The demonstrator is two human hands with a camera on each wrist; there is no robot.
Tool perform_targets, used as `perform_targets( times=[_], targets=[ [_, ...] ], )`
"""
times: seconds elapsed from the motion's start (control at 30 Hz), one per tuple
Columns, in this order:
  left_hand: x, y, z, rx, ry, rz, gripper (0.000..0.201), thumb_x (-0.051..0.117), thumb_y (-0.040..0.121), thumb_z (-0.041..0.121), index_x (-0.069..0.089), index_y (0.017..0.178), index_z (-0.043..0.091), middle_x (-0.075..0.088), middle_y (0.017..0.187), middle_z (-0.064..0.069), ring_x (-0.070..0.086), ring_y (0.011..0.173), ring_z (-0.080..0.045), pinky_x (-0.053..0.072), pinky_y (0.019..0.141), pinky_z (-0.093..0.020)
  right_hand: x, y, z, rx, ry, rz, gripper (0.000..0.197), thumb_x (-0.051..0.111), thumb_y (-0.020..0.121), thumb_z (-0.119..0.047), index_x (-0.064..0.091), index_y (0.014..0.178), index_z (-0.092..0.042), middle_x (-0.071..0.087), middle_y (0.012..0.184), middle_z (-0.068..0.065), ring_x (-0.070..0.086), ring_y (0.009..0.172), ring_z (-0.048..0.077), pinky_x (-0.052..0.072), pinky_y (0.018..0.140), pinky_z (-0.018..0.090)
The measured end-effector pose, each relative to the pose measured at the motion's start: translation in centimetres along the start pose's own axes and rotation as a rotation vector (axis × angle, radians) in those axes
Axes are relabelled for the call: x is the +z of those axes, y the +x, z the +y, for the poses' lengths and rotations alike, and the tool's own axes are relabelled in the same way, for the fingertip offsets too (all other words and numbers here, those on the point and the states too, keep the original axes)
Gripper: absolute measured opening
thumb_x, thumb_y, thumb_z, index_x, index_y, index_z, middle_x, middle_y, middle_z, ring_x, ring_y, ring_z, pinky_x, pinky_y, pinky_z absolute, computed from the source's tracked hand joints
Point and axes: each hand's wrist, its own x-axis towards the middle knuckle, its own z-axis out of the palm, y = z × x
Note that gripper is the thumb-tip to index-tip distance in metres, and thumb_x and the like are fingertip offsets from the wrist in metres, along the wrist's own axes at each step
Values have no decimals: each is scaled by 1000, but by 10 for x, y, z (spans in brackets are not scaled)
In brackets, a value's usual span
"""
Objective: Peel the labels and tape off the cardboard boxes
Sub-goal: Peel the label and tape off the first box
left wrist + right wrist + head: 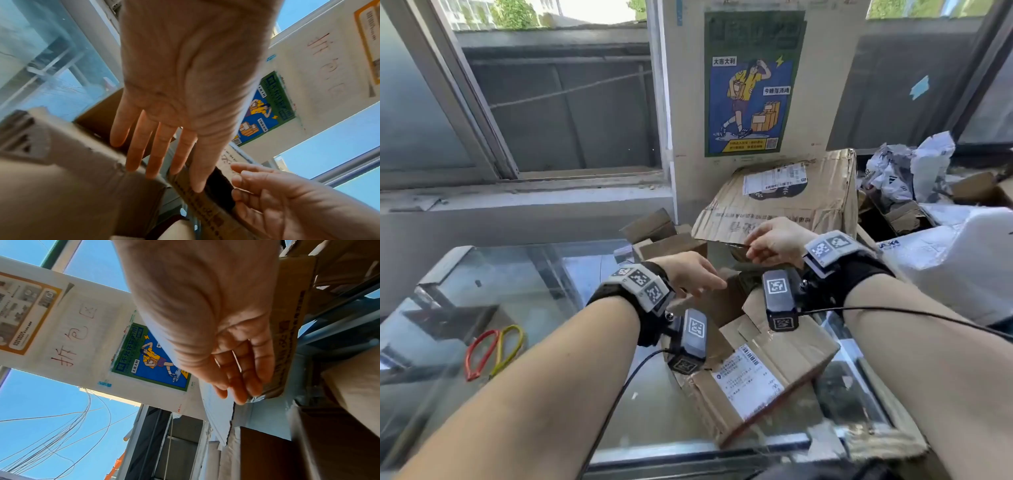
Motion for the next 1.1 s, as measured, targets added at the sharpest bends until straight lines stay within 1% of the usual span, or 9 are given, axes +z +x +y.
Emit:
perform_targets(
  times=[0.1, 0.17, 0.23, 0.4, 0.5, 0.6, 0.8, 0.97, 1.1],
  targets=[
    [11, 4, -12, -9, 34, -83, 40, 64, 91, 36, 59, 126, 18, 66, 111, -1, 65, 103, -18, 53, 92, -35, 7, 3, 5, 33, -59, 35, 13, 52, 91, 5, 62, 89, -4, 67, 88, 17, 61, 69, 19, 54, 59, 23],
    [21, 5, -17, -1, 58, -141, 41, 65, 90, 39, 58, 126, 21, 64, 115, 1, 61, 109, -19, 51, 96, -37, 14, 5, 9, 49, -103, 41, 15, 52, 93, 1, 63, 102, 1, 68, 101, 19, 63, 83, 24, 53, 73, 30],
    [27, 7, -20, 9, 94, -176, 43, 68, 86, 45, 60, 124, 26, 63, 120, 1, 59, 111, -19, 49, 99, -38, 19, 8, 13, 69, -140, 44, 20, 51, 94, -2, 62, 110, 2, 67, 111, 20, 59, 88, 24, 50, 75, 31],
    [37, 12, -31, -26, 158, -250, 56, 74, 74, 57, 64, 120, 27, 66, 111, 5, 63, 101, -13, 52, 94, -34, 28, 14, 24, 92, -240, 86, 18, 55, 92, -8, 68, 104, -7, 68, 113, 13, 60, 93, 21, 50, 89, 37],
    [36, 13, -38, -64, 180, -314, 29, 79, 74, 46, 70, 94, 27, 70, 91, 7, 67, 85, -12, 56, 81, -30, 29, 12, 32, 117, -270, 87, 19, 57, 91, -10, 69, 104, -9, 68, 108, 13, 58, 86, 19, 47, 79, 33],
    [31, 8, -40, -56, 94, -331, 10, 80, 78, 29, 70, 79, 25, 72, 77, 5, 68, 74, -12, 56, 67, -27, 24, 5, 37, 133, -317, 80, 20, 58, 90, -13, 70, 106, -10, 68, 101, 10, 57, 83, 18, 49, 82, 35],
    [23, -11, -34, 3, -321, -143, 21, 79, 76, 18, 65, 91, 13, 70, 83, -6, 67, 77, -20, 56, 76, -35, -6, -13, 25, 78, -277, -19, 23, 56, 94, -18, 64, 113, -10, 67, 114, 9, 63, 107, 25, 49, 94, 39],
    [24, -19, -23, 80, -713, 157, 16, 77, 77, 17, 62, 81, 14, 67, 78, -8, 63, 70, -21, 53, 64, -33, -35, -29, 13, -112, -222, -38, 21, 59, 92, -16, 64, 108, -3, 68, 108, 12, 63, 89, 18, 52, 73, 24],
    [36, -29, -9, 124, -975, 247, 15, 76, 74, 13, 63, 81, 13, 70, 82, -10, 66, 66, -19, 56, 62, -31, -50, -39, 9, -271, -213, 88, 23, 66, 88, -21, 69, 107, -8, 68, 109, 8, 62, 97, 19, 49, 93, 33]
  ],
)
